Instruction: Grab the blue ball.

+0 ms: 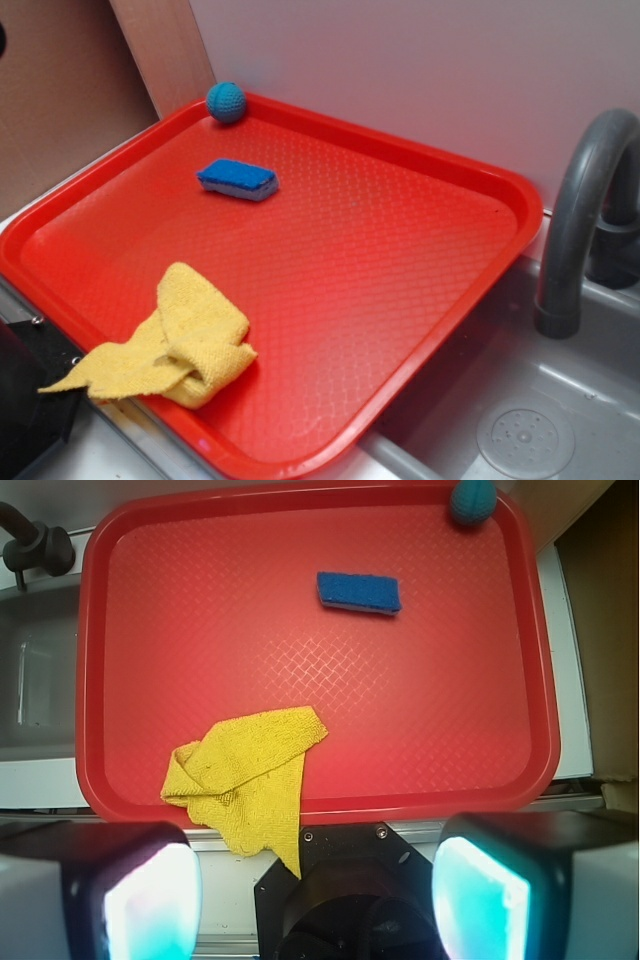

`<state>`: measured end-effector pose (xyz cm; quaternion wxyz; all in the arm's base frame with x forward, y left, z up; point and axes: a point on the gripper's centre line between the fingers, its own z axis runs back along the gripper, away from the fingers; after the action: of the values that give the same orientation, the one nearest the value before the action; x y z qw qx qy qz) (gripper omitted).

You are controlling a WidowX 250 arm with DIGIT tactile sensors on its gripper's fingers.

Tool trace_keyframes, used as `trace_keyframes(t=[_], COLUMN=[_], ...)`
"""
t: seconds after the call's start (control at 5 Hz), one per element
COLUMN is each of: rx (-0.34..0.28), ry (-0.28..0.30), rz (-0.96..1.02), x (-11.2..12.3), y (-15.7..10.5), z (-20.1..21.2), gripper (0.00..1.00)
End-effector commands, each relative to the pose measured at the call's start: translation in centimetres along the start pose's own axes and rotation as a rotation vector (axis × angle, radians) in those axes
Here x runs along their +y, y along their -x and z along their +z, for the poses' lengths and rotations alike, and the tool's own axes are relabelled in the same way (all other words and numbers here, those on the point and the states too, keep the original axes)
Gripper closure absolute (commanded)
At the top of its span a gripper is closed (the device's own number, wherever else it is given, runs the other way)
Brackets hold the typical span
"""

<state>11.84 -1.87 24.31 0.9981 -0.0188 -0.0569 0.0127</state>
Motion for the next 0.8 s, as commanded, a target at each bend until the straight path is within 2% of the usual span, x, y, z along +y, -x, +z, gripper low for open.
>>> trace_keyframes(t=[0.0, 0.2, 0.4, 0.6], rx=[0.000, -0.066, -0.146, -0.187], ry=[0.000, 0.010, -0.020, -0.016], rz=[0.000, 0.222, 0.440, 0.537], x=[0.0, 1.8, 3.7, 4.9], y=[0.0, -0.7, -1.0, -1.5], z=[0.0, 0.3, 0.8, 1.2], gripper=[0.00, 0.00, 0.00, 0.00])
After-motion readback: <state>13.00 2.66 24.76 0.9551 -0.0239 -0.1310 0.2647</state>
